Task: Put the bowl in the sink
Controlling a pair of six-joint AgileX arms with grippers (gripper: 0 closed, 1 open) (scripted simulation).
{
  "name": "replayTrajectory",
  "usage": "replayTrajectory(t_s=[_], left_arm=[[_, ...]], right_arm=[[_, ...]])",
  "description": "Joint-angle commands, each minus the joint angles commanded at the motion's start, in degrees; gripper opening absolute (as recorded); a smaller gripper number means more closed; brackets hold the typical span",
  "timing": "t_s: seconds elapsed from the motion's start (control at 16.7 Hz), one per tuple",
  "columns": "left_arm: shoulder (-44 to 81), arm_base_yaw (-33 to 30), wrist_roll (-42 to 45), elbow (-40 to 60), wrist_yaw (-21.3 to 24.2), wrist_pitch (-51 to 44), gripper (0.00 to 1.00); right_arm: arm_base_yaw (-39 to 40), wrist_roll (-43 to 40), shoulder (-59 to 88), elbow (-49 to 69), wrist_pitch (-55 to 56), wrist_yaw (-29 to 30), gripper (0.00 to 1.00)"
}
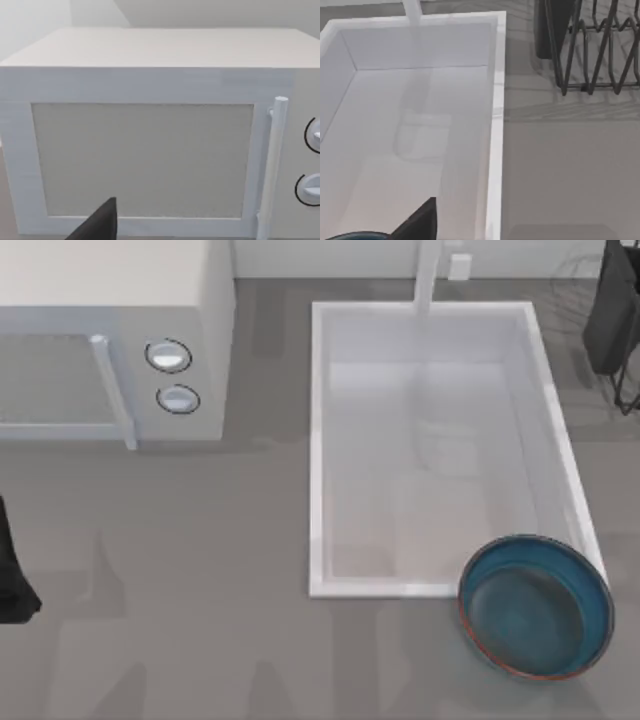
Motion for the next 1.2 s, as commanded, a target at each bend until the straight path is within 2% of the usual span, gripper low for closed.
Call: replayTrajectory(t_s=[0.36,0.66,0.9,1.2], left_arm=[[0.0,0.0,0.0,0.0,0.0,0.0,1.00],[0.0,0.0,0.0,0.0,0.0,0.0,1.00],[0.0,0.0,0.0,0.0,0.0,0.0,1.00],[0.0,0.0,0.0,0.0,0.0,0.0,1.00]], right_arm=[[6.8,6.9,32.5,21.2,-23.5,0.9,1.00],[11.4,11.7,51.8,36.0,-38.9,1.3,1.00],[13.4,13.7,59.8,42.6,-44.9,1.4,1.00],[13.3,13.8,60.1,43.0,-45.3,1.4,1.00]])
